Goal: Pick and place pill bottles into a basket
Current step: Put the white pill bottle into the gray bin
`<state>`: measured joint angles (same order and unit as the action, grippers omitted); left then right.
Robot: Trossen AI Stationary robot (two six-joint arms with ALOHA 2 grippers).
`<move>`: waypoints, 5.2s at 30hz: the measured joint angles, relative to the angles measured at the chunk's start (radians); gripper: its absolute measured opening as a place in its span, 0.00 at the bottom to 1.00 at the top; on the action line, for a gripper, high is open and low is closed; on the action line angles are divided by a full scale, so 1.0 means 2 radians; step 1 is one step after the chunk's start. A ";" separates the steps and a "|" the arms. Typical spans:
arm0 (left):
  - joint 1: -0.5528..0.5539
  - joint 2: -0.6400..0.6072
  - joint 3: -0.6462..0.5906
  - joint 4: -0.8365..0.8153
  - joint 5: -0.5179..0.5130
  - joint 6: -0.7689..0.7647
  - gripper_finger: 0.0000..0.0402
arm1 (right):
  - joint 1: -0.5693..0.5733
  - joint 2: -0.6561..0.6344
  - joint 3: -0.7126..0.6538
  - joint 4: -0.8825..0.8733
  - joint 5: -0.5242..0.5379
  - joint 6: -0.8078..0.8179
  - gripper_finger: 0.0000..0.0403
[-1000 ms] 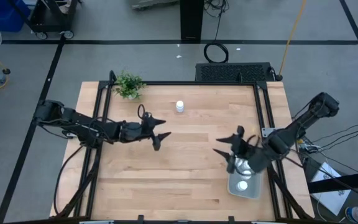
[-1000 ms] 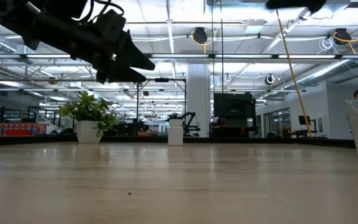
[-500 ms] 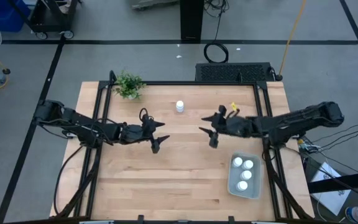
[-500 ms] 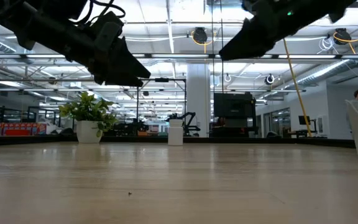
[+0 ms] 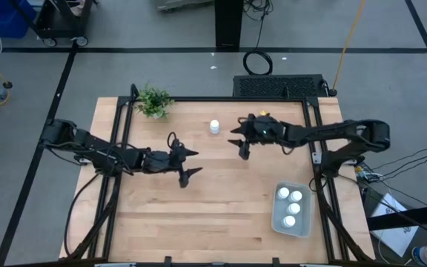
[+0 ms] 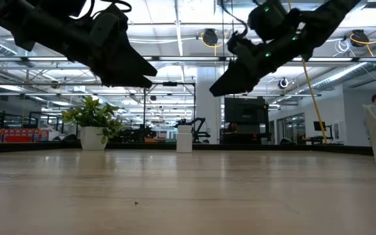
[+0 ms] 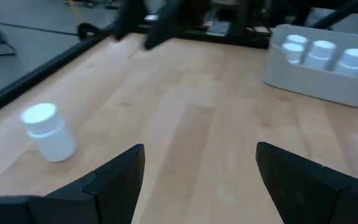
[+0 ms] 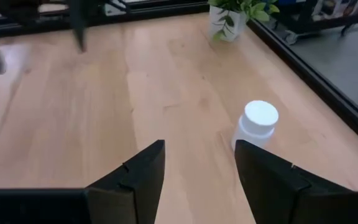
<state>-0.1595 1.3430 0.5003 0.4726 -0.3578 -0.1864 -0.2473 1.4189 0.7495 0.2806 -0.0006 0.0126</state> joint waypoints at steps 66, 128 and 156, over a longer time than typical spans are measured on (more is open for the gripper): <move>-0.042 0.000 0.000 0.001 0.007 0.022 0.77 | -0.105 0.234 0.229 -0.091 -0.117 -0.030 0.74; -0.042 0.000 0.000 0.001 0.008 0.016 0.77 | -0.104 0.106 0.228 -0.170 -0.101 -0.034 0.37; -0.042 0.000 0.000 0.092 0.004 -0.011 0.77 | 0.224 -0.188 0.228 -0.512 0.261 0.117 0.37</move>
<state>-0.2439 1.3430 0.5000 0.6574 -0.3500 -0.2092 0.2008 1.0420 1.2064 -0.7429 0.5210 0.2472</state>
